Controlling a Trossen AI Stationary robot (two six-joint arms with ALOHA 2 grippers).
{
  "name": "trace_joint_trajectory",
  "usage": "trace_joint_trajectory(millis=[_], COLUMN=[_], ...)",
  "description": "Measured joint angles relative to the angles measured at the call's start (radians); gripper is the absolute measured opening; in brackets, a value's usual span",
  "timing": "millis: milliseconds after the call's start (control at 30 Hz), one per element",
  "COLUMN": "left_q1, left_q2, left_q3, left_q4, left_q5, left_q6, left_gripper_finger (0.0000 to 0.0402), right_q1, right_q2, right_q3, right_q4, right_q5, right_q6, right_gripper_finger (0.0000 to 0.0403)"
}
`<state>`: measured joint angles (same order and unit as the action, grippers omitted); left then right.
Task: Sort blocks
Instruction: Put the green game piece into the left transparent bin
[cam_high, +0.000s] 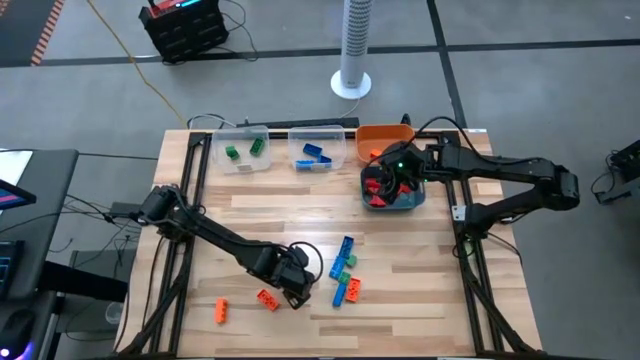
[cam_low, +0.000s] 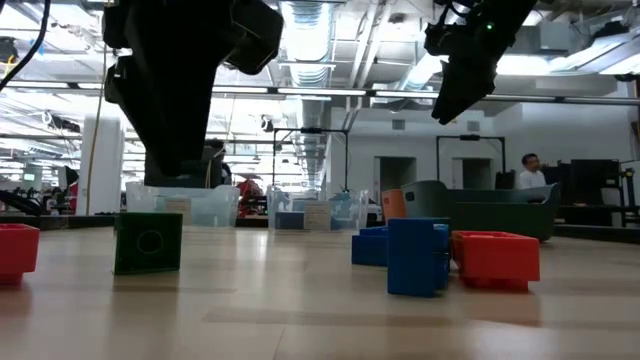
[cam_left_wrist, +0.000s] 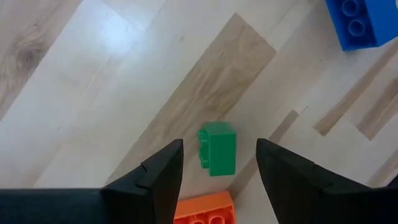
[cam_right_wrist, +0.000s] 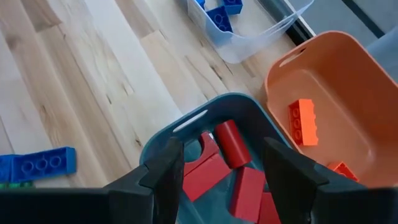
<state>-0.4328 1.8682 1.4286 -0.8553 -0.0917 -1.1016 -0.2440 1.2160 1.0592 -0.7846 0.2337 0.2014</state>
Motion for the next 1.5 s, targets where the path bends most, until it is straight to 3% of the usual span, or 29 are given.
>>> trace_joint_trajectory(millis=[533,1067,1500], left_q1=[-0.021,-0.031,-0.006], left_q2=[0.001,0.051,0.077], left_q3=[-0.089,-0.092,-0.091], left_q4=[0.097,0.145,0.159], left_q5=[0.008,0.024,0.096], left_q6=[-0.022,0.011,0.047], left_gripper_finger=[0.0196,0.0195,0.0091], right_q1=[0.0,0.0,0.0], right_q2=[0.0,0.0,0.0], right_q3=[0.0,0.0,0.0], right_q4=[-0.001,-0.02,-0.021], right_q5=[0.0,0.0,0.0], right_q6=[0.001,0.007,0.007], right_gripper_finger=[0.0218,0.0218,0.0218])
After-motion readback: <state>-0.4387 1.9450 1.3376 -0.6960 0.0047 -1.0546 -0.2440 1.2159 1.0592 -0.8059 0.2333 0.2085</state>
